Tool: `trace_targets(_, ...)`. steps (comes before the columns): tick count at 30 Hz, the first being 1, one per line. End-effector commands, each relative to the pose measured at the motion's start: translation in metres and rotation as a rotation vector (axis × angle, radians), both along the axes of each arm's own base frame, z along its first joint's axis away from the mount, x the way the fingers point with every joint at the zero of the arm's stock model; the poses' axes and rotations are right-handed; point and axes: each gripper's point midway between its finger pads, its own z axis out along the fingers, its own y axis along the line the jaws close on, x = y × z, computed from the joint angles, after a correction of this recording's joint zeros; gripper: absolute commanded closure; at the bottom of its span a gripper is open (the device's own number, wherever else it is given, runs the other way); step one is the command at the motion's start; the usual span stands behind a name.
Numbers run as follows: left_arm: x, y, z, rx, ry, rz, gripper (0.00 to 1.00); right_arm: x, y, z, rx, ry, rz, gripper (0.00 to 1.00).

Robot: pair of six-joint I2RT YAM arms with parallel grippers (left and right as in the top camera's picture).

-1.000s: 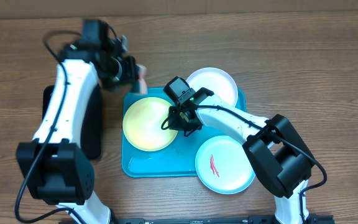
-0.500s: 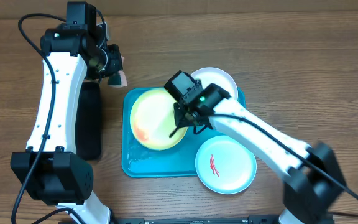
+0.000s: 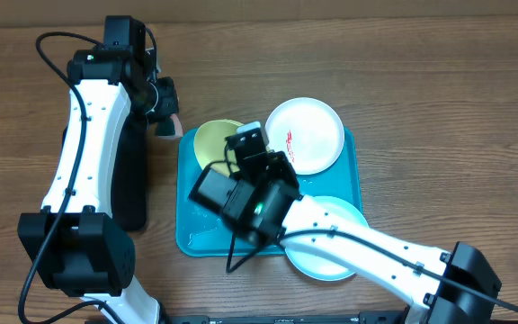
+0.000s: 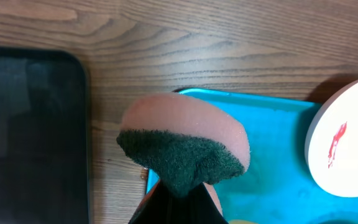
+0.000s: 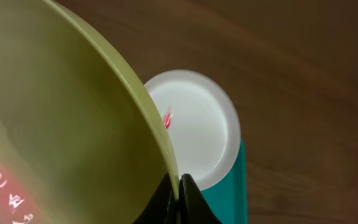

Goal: Clean dirty plates on tray and stack at the side
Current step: 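Lift the yellow plate with the right gripper and carry it right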

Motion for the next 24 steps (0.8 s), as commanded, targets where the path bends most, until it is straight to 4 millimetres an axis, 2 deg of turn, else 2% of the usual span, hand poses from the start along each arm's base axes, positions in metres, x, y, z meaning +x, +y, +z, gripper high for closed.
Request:
trace_targets(1,-0.004,0.002,-0.007,0.010,0.017,0.016,0.96,0.005,-0.010,0.050,-0.092,-0.260,-0.057,0.96)
trace_targets(8,-0.002,0.002,-0.007,0.010,0.012,0.016,0.96,-0.007,-0.005,0.075,-0.157,-0.401,-0.055,0.96)
trace_targets(16,-0.003,0.002,-0.007,0.010,0.013,0.016,0.96,-0.008,-0.007,0.074,-0.171,-0.393,-0.050,0.96)
trace_targets(19,-0.003,0.002,-0.007,0.010,0.015,0.016,0.96,-0.012,-0.010,0.058,-0.118,-0.316,-0.053,0.96)
trace_targets(24,-0.005,0.002,-0.008,0.010,0.024,0.016,0.96,-0.024,-0.018,0.011,0.001,-0.031,-0.081,0.96)
